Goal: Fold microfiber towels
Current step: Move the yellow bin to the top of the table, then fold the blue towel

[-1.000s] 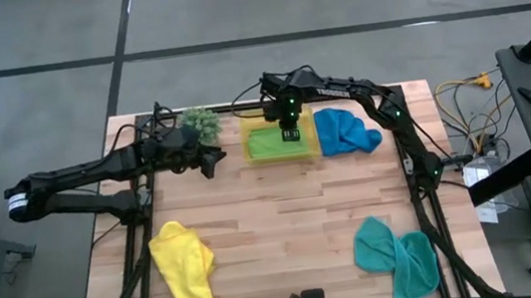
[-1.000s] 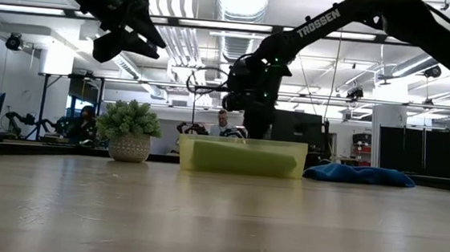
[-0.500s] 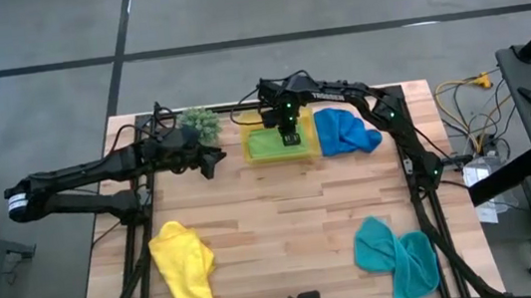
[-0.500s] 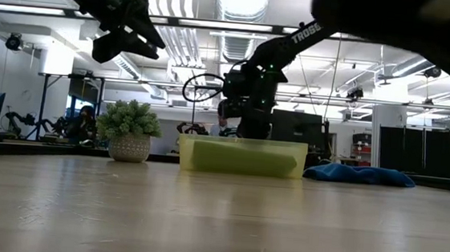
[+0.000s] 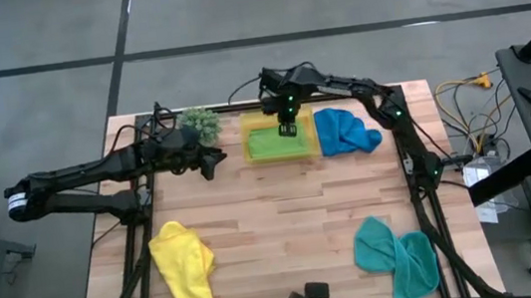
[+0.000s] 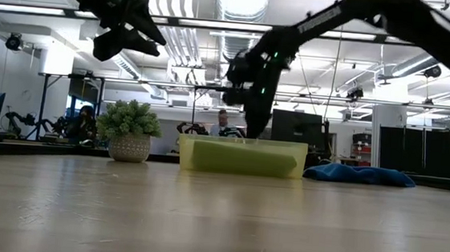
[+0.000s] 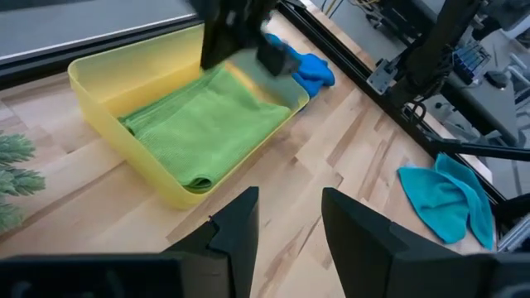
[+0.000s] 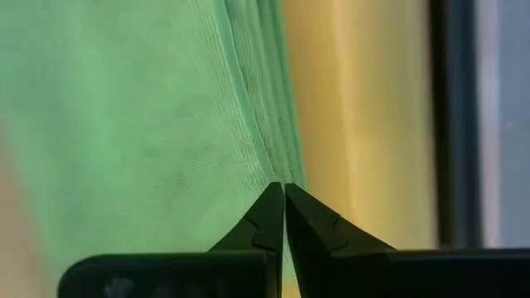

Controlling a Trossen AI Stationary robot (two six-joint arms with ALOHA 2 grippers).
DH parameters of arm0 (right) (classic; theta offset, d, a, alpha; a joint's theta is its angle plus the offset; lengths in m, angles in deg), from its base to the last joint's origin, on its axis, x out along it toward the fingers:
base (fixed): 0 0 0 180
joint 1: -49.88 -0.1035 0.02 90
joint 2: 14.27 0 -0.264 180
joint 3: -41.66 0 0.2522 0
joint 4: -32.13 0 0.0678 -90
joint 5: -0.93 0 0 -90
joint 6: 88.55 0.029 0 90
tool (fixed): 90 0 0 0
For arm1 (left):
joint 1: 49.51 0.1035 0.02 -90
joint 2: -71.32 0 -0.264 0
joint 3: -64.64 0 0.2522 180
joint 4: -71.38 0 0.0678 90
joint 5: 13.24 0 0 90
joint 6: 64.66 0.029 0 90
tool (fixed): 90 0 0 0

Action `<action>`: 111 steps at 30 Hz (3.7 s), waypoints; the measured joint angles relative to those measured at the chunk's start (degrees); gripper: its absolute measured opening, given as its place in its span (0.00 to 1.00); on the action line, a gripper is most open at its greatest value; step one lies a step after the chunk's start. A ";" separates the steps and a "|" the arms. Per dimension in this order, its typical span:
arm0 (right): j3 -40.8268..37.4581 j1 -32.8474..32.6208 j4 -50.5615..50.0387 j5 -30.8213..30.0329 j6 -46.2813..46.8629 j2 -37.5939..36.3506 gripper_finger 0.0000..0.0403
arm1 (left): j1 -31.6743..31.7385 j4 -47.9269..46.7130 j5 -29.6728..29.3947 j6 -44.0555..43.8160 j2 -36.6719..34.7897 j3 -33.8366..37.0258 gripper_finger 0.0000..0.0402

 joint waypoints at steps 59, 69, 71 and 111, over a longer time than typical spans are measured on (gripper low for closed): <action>-81.80 -5.29 27.58 -16.70 100.16 -58.88 0.25 | -1.96 33.01 7.34 23.08 -0.23 -0.24 0.30; -81.84 -5.12 21.08 -19.67 102.27 -63.82 0.12 | -1.96 32.35 7.41 22.85 -0.55 -0.24 0.30; -81.84 -4.92 20.78 -21.25 101.75 -65.06 0.15 | -1.96 32.28 7.41 22.69 -0.51 -0.24 0.30; -78.99 -0.37 42.37 -0.44 75.78 -68.73 0.02 | -0.87 33.46 7.88 17.73 0.17 -0.22 0.30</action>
